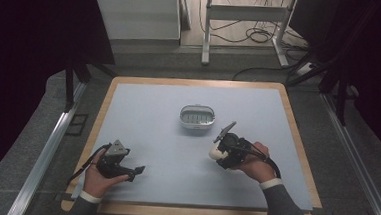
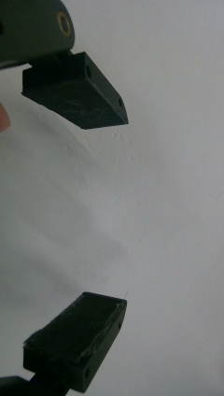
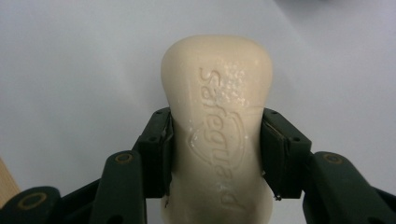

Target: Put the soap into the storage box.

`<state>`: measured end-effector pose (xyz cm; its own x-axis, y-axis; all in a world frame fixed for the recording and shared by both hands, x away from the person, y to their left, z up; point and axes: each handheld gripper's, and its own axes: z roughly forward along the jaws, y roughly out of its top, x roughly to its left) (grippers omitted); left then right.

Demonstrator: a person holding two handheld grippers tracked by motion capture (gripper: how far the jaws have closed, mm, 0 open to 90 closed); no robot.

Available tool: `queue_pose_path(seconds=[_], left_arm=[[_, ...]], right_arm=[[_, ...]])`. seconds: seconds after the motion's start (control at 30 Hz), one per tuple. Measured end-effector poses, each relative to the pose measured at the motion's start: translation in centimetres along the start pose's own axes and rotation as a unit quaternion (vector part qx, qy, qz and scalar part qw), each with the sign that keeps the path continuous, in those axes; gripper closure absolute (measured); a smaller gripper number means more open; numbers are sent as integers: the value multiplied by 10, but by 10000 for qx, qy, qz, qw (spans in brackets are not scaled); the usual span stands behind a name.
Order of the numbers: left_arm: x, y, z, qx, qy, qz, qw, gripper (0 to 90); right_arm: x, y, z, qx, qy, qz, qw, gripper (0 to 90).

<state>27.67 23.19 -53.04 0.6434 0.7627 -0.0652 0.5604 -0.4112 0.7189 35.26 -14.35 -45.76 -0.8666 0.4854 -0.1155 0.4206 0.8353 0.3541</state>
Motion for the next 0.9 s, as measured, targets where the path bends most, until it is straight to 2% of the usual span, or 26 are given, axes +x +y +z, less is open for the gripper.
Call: queue_pose_path(seconds=[0.5, 0.9], left_arm=[[0, 0, -1, -16, 11, -4, 10000, 114], [0, 0, -1, -12, 6, 2, 10000, 114]], right_arm=[[-16, 19, -3, -231, -59, -39, 9997, 493], [-25, 33, -5, -286, -83, -138, 9995, 493]])
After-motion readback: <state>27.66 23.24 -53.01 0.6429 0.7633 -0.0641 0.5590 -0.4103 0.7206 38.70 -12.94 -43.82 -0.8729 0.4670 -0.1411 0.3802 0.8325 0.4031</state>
